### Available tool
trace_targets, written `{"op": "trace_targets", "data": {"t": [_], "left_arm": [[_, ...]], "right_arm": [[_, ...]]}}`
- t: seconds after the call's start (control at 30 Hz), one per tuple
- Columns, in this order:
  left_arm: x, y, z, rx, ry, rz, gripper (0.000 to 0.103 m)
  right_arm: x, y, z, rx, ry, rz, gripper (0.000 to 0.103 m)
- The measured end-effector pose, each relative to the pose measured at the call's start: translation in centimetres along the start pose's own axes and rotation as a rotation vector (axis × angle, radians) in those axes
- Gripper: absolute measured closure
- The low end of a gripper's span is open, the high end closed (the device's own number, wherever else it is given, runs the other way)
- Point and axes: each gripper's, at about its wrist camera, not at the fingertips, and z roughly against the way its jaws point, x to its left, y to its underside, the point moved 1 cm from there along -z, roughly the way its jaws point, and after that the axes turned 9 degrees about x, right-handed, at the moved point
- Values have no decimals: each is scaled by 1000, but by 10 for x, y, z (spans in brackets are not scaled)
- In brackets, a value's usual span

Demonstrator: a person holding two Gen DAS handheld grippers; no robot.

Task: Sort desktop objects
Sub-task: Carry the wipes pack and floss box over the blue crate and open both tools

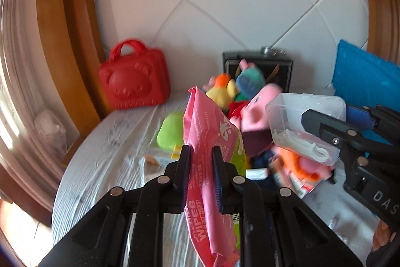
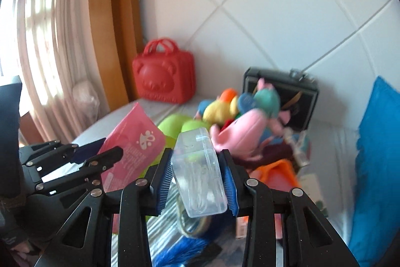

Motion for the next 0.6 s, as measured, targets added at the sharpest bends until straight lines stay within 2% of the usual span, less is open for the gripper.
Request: {"op": "trace_targets", "data": {"t": [0.23, 0.3, 0.43, 0.6], "left_arm": [[-71, -43, 67, -196, 94, -45, 87], [-100, -55, 80, -230, 136, -63, 88], [-164, -78, 110, -285, 217, -97, 88], [-244, -90, 151, -363, 295, -147, 88]], "right_arm": [[-41, -14, 115, -214, 180, -53, 71], [-61, -14, 141, -246, 244, -75, 71], [-104, -19, 186, -294, 310, -136, 71], [-155, -6, 259, -377, 451, -155, 71]]}}
